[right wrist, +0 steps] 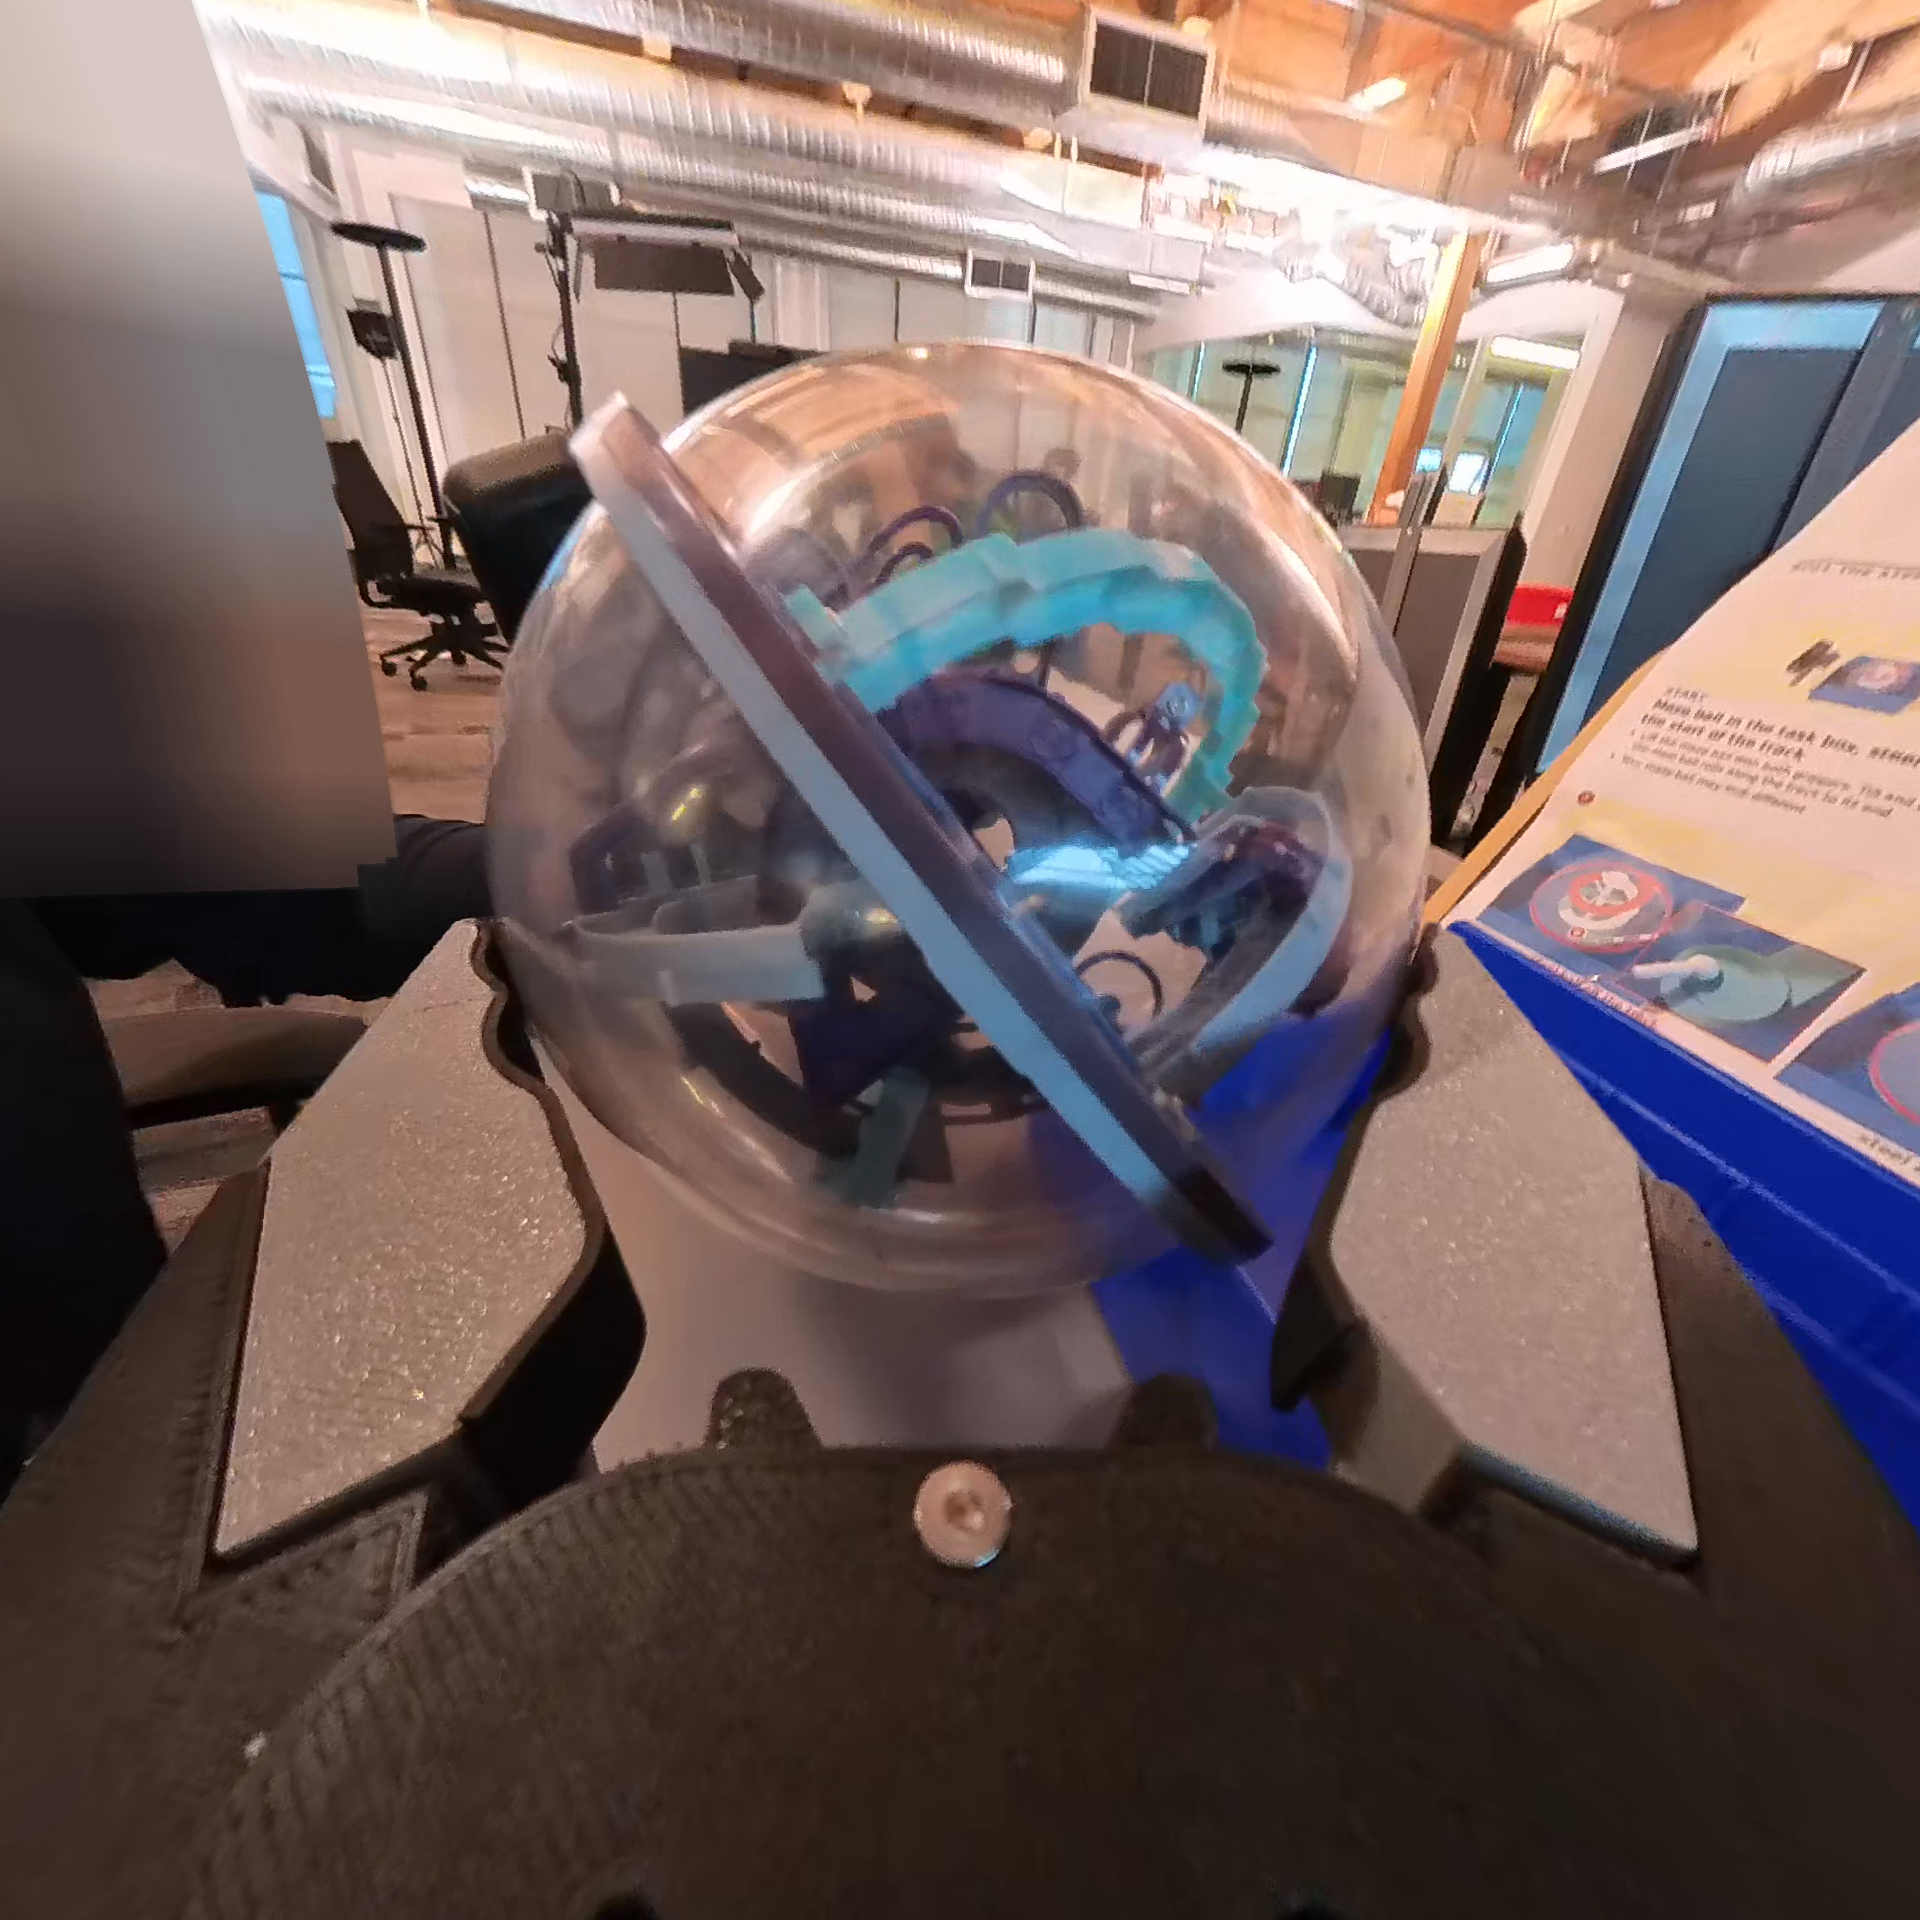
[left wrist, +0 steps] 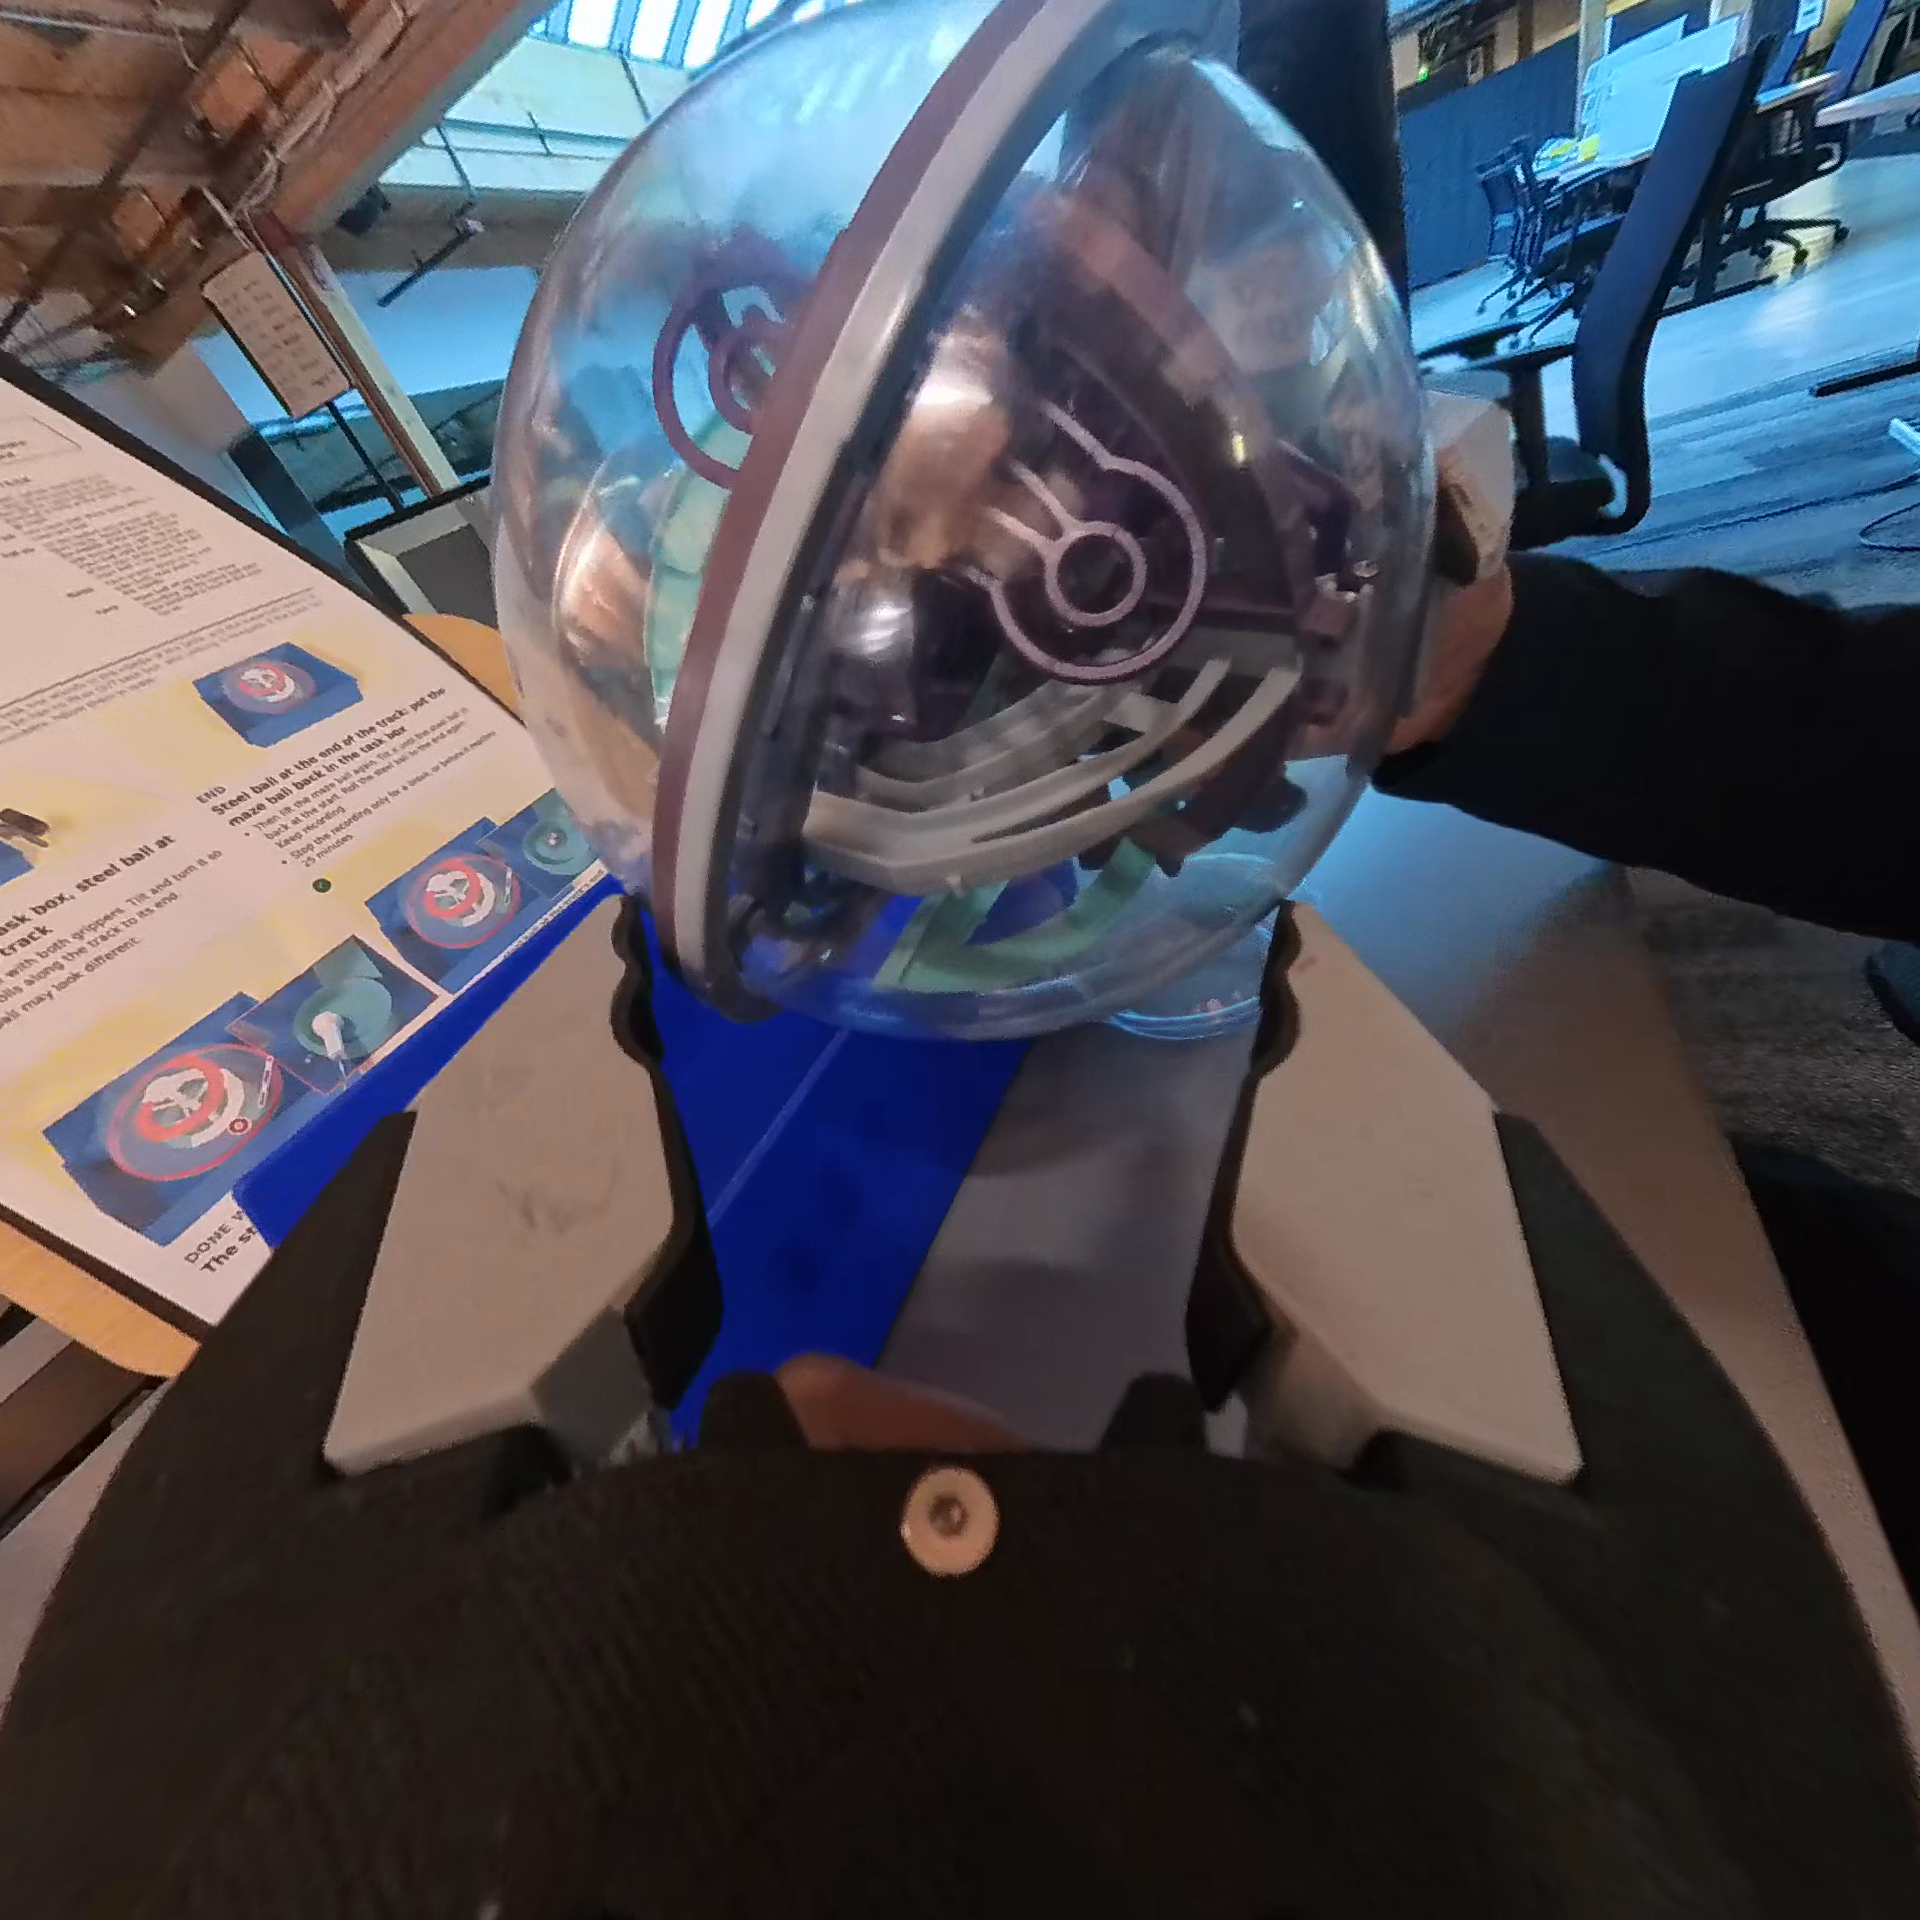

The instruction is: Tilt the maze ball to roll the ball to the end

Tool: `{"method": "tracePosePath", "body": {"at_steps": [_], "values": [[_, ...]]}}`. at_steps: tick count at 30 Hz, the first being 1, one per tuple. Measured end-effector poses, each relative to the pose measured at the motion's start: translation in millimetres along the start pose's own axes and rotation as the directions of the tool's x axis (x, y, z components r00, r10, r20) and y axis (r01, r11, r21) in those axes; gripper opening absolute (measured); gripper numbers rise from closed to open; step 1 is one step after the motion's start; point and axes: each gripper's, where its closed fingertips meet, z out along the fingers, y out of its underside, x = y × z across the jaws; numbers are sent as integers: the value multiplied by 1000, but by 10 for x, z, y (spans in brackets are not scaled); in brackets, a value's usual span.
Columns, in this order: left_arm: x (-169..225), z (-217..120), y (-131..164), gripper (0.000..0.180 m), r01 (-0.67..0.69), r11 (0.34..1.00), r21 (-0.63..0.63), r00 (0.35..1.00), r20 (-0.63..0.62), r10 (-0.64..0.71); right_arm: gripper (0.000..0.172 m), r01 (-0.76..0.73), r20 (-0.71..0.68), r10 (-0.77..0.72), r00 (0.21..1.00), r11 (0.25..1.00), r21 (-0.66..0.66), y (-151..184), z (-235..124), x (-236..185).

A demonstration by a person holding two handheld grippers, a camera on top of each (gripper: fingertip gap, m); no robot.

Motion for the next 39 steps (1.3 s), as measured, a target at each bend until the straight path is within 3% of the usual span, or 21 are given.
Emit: {"method": "tracePosePath", "body": {"at_steps": [9, 17, 25, 39], "values": [[-45, -18, 103, 119, 38, 999, -31, 999, -20, -39, 157, 113, -34, -115, 993, 992, -52, 77, 63, 73], [32, -26, 57, 119, -27, 1000, -13, 999, -21, 26, 157, 284, -57, -292, 955, 952, -112, -24, 34, -68], [10, -38, -17, 120, 105, 994, 22, 993, -48, -104, 157, 12, -63, -24, 998, 982, -186, 90, 23, 29], [-55, -54, -58, 120, 83, 996, 42, 996, 20, -84, 157, -157, 11, 158, 987, 985, -69, 102, 63, 96]]}}
